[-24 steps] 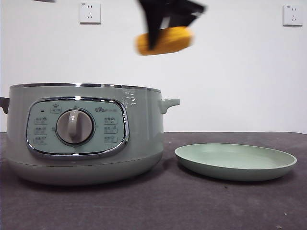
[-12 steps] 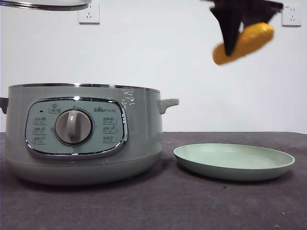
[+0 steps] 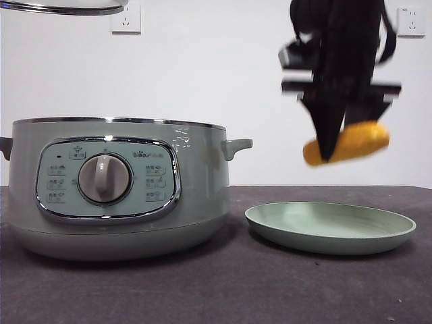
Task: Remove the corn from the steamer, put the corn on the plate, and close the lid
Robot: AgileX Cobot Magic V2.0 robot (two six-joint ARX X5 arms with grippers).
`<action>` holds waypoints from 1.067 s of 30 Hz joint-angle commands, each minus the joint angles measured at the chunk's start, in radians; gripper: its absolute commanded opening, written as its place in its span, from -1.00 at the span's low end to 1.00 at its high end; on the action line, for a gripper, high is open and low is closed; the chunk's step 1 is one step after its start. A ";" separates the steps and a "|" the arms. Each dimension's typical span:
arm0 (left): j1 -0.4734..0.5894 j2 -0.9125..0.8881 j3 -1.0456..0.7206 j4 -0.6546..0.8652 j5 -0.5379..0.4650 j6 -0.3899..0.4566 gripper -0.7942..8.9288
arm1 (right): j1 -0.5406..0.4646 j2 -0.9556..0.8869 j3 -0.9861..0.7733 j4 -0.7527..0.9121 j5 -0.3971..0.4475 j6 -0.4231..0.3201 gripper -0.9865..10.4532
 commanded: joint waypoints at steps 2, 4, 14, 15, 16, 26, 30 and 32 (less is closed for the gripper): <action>-0.002 -0.012 0.008 0.056 -0.003 -0.004 -0.85 | 0.003 0.011 -0.125 0.159 -0.003 0.024 -0.85; -0.002 -0.012 0.008 0.055 -0.003 -0.004 -0.85 | 0.003 0.011 -0.174 0.214 -0.003 0.023 -0.85; -0.002 -0.008 0.008 0.056 -0.003 -0.003 -0.85 | 0.003 0.024 -0.264 0.327 -0.106 0.014 -0.85; -0.002 -0.007 0.008 0.055 -0.003 -0.003 -0.85 | 0.003 0.029 -0.264 0.327 -0.106 0.012 -0.85; -0.002 -0.004 0.008 0.056 -0.003 -0.003 -0.85 | 0.003 0.034 -0.264 0.327 -0.105 0.011 -0.84; -0.002 0.039 0.008 0.055 0.047 -0.003 -0.85 | 0.003 0.056 -0.264 0.309 -0.103 0.013 -0.27; -0.002 0.053 0.008 0.056 0.054 -0.003 -0.85 | 0.003 0.056 -0.264 0.299 -0.098 0.032 -0.11; -0.002 0.060 0.008 0.057 0.074 -0.004 -0.85 | 0.003 0.055 -0.264 0.300 -0.098 0.032 -0.04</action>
